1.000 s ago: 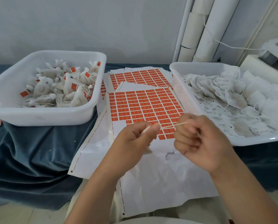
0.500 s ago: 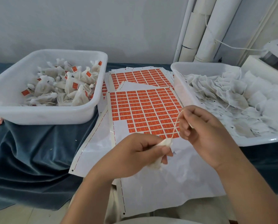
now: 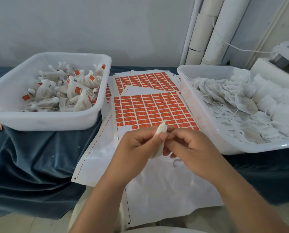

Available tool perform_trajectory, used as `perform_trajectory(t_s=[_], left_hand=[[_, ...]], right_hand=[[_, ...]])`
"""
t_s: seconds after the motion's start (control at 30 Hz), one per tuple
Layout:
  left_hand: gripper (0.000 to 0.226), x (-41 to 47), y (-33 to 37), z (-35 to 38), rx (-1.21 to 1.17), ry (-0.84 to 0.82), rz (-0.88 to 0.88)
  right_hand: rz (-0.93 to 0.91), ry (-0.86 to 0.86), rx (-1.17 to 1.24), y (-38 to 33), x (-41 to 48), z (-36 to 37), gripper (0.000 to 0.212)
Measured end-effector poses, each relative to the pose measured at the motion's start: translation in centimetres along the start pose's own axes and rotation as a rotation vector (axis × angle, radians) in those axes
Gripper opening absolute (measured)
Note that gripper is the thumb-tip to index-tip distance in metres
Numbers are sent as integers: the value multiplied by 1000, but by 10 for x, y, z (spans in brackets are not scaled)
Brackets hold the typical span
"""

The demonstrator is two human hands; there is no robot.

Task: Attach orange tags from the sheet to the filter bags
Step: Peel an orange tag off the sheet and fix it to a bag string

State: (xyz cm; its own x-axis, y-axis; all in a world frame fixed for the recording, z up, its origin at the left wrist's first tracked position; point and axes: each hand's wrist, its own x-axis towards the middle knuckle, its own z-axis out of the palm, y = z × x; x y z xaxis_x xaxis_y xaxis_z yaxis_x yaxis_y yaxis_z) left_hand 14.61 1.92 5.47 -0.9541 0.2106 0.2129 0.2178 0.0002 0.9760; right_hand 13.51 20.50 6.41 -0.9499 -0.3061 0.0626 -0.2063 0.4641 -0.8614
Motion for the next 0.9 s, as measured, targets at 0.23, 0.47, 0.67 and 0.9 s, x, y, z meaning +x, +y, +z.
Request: perform_trajectory(t_s=[0.23,0.47,0.67,0.9], left_hand=[[39,1,-2,2,190,207,-35],[26,0,1,5,682,-55,14],[29,-9,3,4,582,-278,32],[23,-7,8,6,417,-345,114]], right_hand=[[-89,26,-233,-9,-8,-10,9],[-401,237,-537,-20,-13,-18,16],[-391,176,-456,-18,-10,-21,9],[-93,23,67,-7,-3,-28,2]])
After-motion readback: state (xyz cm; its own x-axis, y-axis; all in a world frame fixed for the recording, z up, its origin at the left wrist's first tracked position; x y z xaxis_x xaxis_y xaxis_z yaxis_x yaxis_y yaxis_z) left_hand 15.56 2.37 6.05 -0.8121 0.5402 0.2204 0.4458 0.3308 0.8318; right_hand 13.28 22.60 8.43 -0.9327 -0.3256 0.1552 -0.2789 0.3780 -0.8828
